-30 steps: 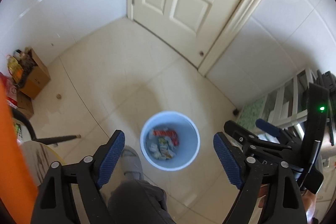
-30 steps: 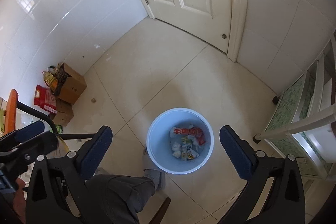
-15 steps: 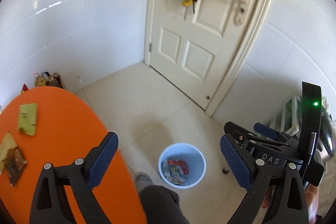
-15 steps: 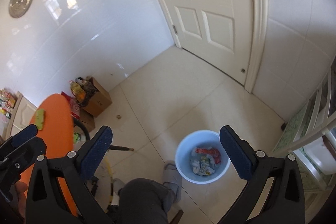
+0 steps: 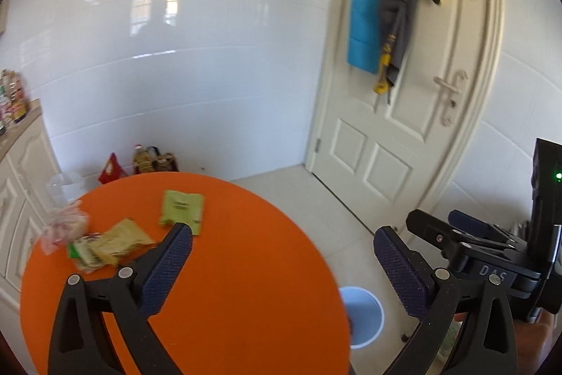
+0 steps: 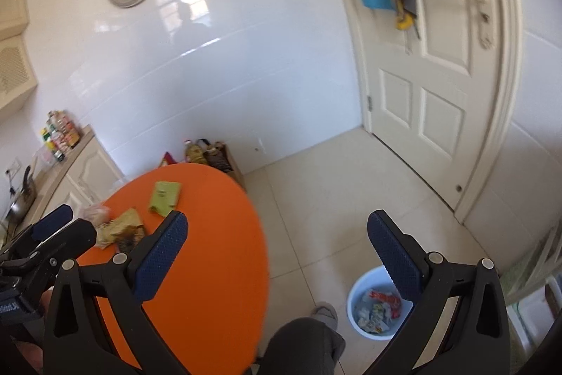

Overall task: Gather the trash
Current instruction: 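Return both tools from the bin to the orange table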

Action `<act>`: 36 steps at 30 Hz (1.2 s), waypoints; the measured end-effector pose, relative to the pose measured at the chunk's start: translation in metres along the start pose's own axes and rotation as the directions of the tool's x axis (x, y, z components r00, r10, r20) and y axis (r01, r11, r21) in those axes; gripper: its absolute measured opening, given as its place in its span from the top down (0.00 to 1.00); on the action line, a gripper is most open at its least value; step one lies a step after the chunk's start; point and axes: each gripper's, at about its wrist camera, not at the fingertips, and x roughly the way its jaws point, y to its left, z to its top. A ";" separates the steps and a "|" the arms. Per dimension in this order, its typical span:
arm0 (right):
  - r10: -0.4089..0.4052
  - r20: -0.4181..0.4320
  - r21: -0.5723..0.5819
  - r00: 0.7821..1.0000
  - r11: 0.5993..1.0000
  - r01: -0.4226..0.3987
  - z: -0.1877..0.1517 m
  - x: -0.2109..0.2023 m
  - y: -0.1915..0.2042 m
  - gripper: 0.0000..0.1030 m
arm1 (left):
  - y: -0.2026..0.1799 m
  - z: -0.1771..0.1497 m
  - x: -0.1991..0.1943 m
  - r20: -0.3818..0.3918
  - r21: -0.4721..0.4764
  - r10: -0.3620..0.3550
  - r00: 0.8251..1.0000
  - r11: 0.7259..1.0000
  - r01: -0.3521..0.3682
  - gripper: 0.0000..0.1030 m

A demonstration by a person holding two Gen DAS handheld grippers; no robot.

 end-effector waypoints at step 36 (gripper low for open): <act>0.257 -0.123 -0.372 0.958 0.883 -0.285 -0.029 0.044 0.224 0.00 | 0.111 -0.096 -0.126 -0.030 -0.336 0.356 0.934 0.876 -0.345 0.01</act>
